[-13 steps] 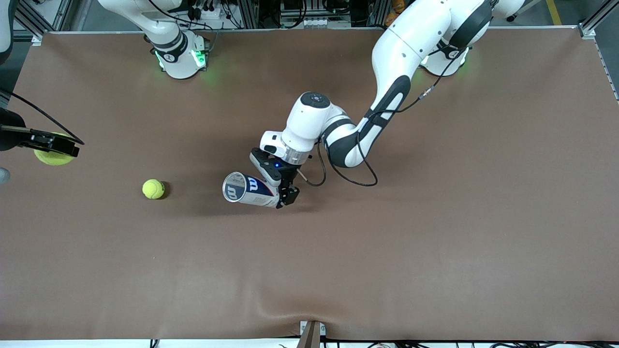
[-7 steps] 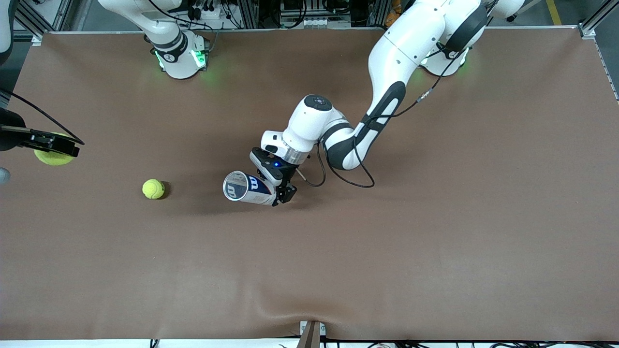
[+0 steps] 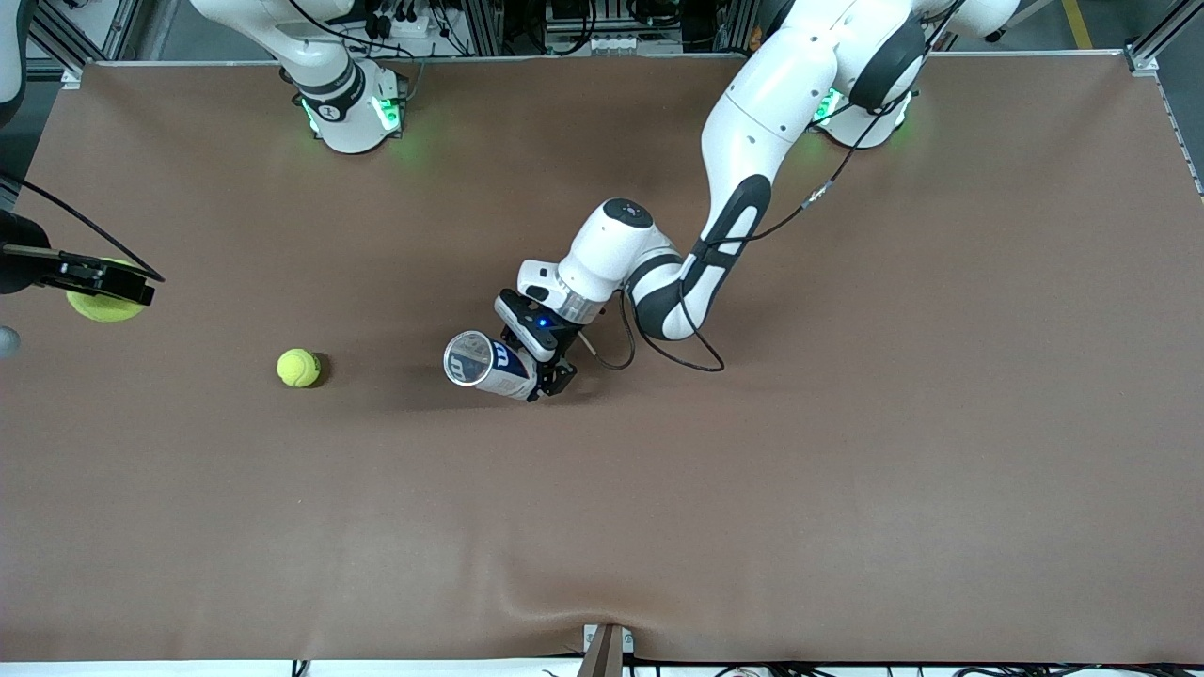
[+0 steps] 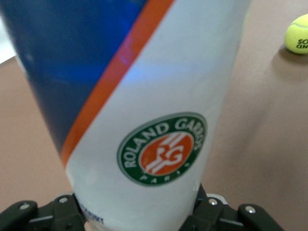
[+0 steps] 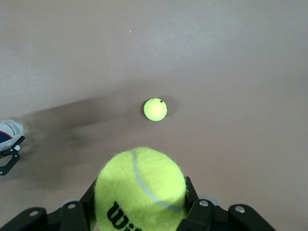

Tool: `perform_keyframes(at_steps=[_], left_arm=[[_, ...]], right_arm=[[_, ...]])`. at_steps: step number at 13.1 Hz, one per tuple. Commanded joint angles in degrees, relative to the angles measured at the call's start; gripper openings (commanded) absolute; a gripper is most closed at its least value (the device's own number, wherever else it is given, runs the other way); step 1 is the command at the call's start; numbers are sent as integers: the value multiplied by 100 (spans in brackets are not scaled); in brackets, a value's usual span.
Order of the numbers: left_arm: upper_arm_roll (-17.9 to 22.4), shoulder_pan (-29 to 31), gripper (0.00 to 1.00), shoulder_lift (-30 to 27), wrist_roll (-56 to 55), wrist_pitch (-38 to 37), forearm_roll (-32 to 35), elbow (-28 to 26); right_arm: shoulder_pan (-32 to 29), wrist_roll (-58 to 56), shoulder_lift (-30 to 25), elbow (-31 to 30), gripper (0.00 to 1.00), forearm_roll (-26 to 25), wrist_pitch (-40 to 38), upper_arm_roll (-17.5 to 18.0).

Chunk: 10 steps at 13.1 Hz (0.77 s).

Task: Insert tennis ball vertically with right arm
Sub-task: 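Turn the can upright with the left gripper, open end up, then carry the Wilson ball with the right gripper over the can opening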

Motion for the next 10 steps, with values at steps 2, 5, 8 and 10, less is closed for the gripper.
perform_keyframes(at_steps=[2, 5, 8, 10], left_arm=[[361, -85, 79, 446, -184, 1044, 47, 73], [362, -76, 79, 535, -184, 1320, 47, 73], [362, -50, 79, 631, -184, 1573, 47, 55], [370, -23, 79, 737, -184, 1767, 47, 55]], right_arm=[[-9, -78, 19, 59, 0, -68, -23, 33], [26, -52, 36, 59, 0, -59, -14, 33], [236, 105, 124, 59, 0, -24, 73, 33], [508, 613, 238, 59, 0, -15, 161, 33]])
